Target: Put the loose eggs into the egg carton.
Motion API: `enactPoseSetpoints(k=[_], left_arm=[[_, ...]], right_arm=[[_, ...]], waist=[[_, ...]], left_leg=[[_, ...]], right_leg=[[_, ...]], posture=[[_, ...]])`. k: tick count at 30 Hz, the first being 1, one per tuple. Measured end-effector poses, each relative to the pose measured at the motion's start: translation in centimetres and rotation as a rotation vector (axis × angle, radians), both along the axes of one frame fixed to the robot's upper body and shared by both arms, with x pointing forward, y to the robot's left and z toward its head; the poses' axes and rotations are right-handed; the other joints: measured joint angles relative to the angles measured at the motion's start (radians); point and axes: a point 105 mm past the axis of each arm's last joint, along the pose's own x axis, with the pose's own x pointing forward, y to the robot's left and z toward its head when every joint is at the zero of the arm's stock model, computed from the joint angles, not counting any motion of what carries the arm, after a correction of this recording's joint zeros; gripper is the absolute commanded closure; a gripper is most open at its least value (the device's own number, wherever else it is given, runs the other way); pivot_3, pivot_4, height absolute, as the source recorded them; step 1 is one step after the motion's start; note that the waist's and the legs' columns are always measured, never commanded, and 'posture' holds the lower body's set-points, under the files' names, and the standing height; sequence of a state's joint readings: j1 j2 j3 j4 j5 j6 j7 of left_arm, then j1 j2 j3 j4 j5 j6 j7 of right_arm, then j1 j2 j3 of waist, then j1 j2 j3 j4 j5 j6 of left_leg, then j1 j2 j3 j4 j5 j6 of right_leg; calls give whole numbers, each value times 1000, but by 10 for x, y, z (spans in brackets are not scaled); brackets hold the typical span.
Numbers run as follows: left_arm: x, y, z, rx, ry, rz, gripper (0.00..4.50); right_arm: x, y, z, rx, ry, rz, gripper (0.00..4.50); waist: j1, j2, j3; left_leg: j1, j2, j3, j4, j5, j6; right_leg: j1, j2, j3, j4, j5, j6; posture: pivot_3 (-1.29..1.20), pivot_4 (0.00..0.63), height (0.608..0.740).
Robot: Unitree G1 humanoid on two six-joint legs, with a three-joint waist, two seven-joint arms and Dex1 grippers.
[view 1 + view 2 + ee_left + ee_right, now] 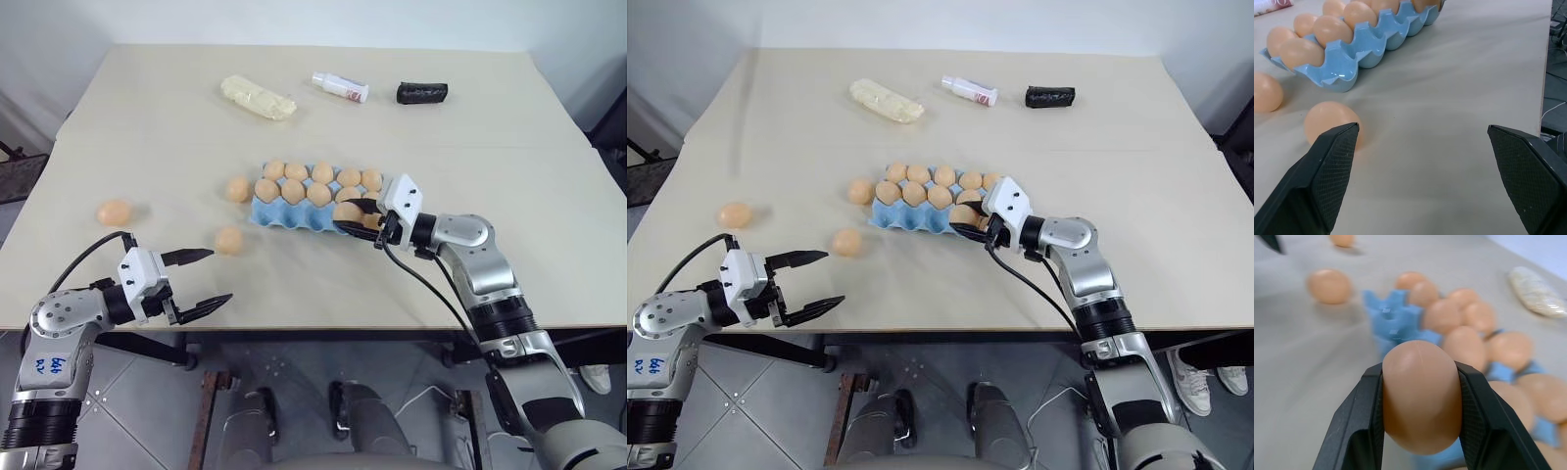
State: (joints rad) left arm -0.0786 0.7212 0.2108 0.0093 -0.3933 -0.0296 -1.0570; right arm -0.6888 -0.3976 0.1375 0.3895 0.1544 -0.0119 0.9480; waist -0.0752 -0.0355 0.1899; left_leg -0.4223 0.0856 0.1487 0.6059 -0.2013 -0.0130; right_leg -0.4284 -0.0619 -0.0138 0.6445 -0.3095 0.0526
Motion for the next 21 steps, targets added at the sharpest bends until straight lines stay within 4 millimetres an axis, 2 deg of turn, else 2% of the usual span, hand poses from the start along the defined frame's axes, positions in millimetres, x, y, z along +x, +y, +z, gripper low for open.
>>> enactPoseSetpoints(k=[1,2,6,9,10,15,21], left_arm=[[0,0,0,-2,-1,4,0],[1,0,0,-3,-2,9,0],[1,1,0,-10,-5,23,0],[1,1,-1,-21,-3,45,0],[1,2,-1,-24,-1,52,0],[-4,16,-4,-43,19,145,0],[-18,61,-6,-69,34,355,0]], right_arm=[[2,-1,-4,1,10,-9,2811],[4,0,-8,2,21,-15,2542],[11,1,-10,6,20,-36,1297],[9,1,-9,14,16,-29,223],[8,1,-7,21,10,-25,14],[-23,-21,7,56,-49,46,14],[-70,-52,-20,19,49,141,14]], waist=[[-2,0,0],[-4,0,0],[-11,0,0],[-11,0,0],[-10,0,0],[-6,0,0],[-9,0,0]], left_leg=[[0,0,0,-1,0,0],[0,0,0,-1,0,0],[0,0,1,-1,1,1],[0,0,1,-1,1,0],[0,0,0,-1,1,0],[0,0,0,-2,0,0],[1,0,-1,-2,0,0]], right_leg=[[0,0,0,-1,0,0],[0,0,0,0,0,0],[0,1,0,0,0,0],[-1,1,0,1,0,0],[0,1,0,1,0,0],[0,1,-1,-1,0,1],[1,1,0,-1,0,0]], posture=[[0,150,740],[0,150,740],[0,150,740],[0,150,740],[0,150,740],[0,150,740],[0,150,740]])
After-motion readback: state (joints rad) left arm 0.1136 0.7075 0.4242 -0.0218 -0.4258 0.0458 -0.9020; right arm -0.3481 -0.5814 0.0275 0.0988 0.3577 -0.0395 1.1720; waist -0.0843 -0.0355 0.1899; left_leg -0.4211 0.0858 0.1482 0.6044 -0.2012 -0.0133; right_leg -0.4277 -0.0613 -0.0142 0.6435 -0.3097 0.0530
